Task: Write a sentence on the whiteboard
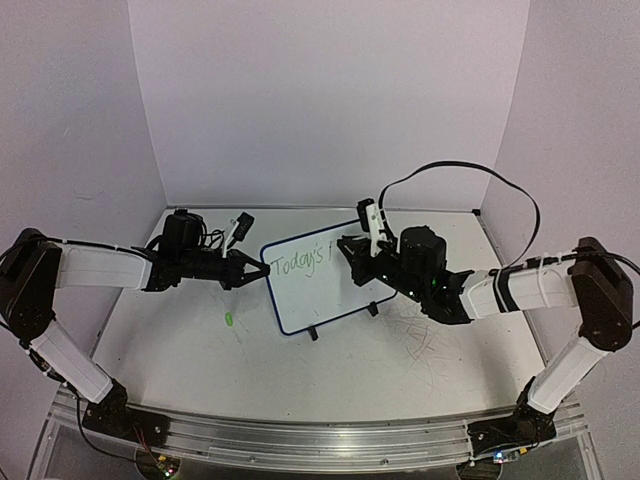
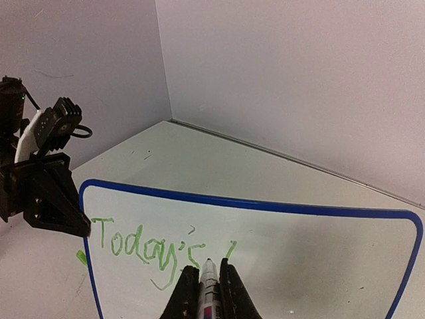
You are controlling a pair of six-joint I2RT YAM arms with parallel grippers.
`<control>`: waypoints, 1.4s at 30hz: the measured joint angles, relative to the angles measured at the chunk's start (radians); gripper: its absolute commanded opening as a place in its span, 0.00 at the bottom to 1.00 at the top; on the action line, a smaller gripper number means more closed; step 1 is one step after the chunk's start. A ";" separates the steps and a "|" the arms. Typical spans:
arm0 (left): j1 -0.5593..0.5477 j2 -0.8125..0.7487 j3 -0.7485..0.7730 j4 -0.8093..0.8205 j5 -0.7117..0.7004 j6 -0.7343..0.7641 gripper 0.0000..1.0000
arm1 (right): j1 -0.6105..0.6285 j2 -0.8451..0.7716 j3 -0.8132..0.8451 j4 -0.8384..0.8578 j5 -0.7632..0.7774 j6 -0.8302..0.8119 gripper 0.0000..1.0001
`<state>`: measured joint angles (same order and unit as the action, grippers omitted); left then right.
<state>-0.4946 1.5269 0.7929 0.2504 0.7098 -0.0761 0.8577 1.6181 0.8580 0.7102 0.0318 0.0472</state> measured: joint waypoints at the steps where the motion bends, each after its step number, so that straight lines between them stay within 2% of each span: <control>1: 0.000 0.000 0.000 0.000 0.000 0.000 0.00 | 0.000 0.009 0.006 0.000 0.000 -0.001 0.00; 13: 0.000 0.000 0.000 0.000 -0.002 0.000 0.00 | -0.001 0.035 0.025 0.000 0.043 -0.017 0.00; 31: 0.000 -0.002 0.000 -0.007 -0.004 0.000 0.00 | -0.005 0.089 0.065 -0.006 0.022 -0.020 0.00; 42: 0.000 -0.002 0.006 -0.016 -0.006 -0.002 0.00 | -0.003 0.096 0.070 -0.019 0.106 -0.015 0.00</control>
<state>-0.4950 1.5249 0.7986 0.2348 0.7033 -0.0780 0.8543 1.7141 0.9277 0.6916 0.1376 0.0324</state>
